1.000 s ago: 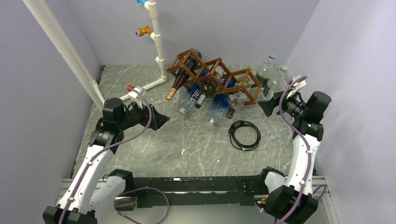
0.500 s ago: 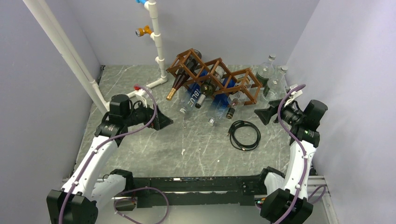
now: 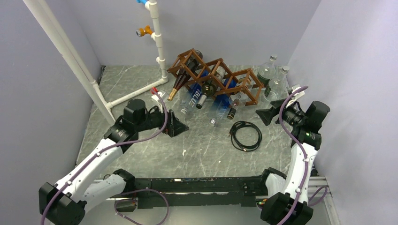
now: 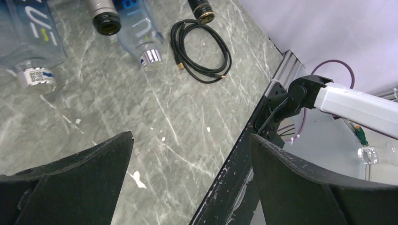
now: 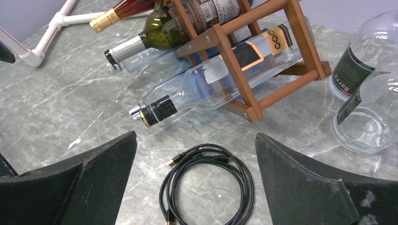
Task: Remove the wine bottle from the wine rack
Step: Pick up the wine bottle from the wine rack.
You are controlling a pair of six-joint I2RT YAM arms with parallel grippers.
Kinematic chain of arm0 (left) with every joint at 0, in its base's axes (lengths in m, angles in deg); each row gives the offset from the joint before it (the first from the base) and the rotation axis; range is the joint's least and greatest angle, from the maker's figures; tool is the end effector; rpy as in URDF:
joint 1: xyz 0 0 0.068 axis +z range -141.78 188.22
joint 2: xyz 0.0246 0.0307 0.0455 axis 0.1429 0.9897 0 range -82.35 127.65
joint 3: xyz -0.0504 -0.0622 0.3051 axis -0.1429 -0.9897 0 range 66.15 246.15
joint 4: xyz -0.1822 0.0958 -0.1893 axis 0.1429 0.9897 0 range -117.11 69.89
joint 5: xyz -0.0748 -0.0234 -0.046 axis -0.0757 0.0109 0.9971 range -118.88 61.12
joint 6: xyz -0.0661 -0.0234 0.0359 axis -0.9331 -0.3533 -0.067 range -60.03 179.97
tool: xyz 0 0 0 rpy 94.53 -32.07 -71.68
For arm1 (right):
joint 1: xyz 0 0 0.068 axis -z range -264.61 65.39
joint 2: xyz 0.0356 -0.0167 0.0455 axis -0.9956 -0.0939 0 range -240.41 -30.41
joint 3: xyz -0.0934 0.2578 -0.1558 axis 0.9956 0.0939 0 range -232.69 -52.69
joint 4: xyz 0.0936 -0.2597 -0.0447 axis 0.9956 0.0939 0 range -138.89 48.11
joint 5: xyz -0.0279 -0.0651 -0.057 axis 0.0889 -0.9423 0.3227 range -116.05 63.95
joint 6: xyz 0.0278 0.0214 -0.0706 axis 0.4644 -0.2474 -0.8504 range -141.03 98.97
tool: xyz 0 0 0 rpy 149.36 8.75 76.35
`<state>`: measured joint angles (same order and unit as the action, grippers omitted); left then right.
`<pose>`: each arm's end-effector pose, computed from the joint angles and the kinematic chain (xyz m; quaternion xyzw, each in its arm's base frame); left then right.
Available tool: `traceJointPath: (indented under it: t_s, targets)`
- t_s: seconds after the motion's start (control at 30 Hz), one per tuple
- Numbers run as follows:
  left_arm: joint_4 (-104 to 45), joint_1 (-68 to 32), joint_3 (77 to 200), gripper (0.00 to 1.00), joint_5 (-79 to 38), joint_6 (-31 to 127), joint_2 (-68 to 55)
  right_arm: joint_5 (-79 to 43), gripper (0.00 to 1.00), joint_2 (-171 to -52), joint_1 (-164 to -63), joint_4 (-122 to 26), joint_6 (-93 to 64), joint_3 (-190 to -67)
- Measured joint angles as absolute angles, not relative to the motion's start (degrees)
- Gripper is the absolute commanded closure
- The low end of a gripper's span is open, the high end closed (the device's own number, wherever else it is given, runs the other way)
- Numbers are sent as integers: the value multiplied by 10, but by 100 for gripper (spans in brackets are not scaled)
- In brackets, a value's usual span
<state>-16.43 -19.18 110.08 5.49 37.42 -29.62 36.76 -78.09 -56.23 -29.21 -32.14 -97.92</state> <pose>0.1834 -0.1379 0.3340 0.2033 0.7722 -0.4515 0.3981 0.1840 -0.0310 0.3502 -0.1812 0.7438 0.2459 0.5945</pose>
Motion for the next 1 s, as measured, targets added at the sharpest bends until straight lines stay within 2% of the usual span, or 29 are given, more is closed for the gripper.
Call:
traceJointPath:
  t_s: [0.47, 1.0]
  targets:
    - [-226, -322, 1123, 0, -72, 345, -220, 368, 0, -775, -562, -305, -302, -973]
    - [-263, -381, 1276, 0, -92, 302, -31, 368, 0, -770, -562, -315, -298, -966]
